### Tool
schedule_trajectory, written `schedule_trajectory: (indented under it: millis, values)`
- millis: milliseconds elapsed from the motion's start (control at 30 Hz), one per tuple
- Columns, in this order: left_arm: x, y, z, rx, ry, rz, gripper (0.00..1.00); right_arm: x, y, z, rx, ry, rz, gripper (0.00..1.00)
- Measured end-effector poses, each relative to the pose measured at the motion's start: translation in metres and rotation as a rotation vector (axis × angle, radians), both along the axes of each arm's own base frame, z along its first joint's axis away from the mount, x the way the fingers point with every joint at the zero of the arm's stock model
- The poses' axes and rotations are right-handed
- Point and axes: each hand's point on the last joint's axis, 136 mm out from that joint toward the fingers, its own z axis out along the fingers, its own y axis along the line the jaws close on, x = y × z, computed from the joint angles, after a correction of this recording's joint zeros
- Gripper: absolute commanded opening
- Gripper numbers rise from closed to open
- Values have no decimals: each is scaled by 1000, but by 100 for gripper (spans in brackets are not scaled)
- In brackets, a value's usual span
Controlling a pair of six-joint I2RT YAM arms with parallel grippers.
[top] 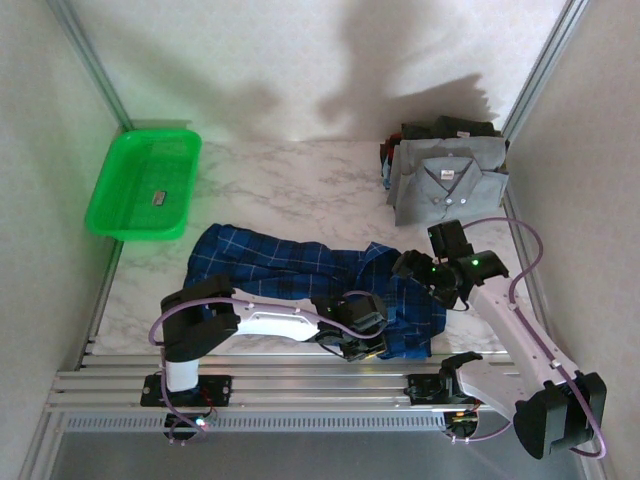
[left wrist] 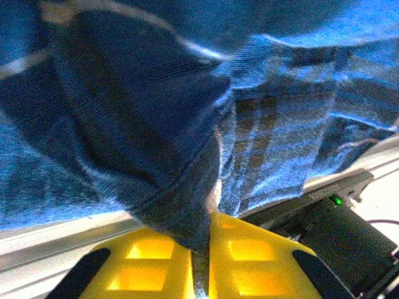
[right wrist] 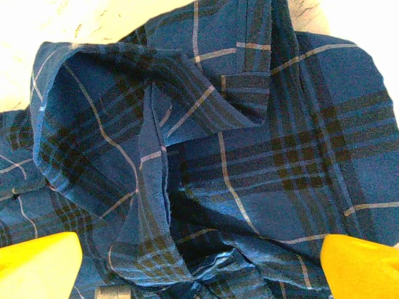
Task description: Fold and stack the long sleeve shirts
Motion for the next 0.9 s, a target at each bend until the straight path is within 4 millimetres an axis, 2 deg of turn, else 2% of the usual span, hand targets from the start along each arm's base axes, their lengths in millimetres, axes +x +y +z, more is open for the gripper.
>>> schedule_trajectory:
  millis: [133,200,300,367,467,567,667,767,900]
  values:
    - [2,19,10,73,-57,-42,0,0,0,1,1,-3,1,99]
    - [9,31,30,126,-132,-78,0,0,0,1,1,-5,4,99]
    - [27,53,83,195,-291,-127,0,2,1,6,4,-18,12,99]
    - [41,80,117,245,-391,-140,0,7,3,15,10,-42,15,99]
    - [56,137,148,352,-493,-158,0,15,6,30,21,-82,19,99]
    - [66,190,162,464,-563,-179,0,22,8,36,25,-90,19,99]
    - [68,236,167,583,-590,-202,0,27,10,32,20,-70,20,99]
    - [70,260,175,665,-632,-235,0,29,12,26,21,-47,24,99]
    - [76,272,182,753,-691,-285,0,31,15,21,23,-30,26,99]
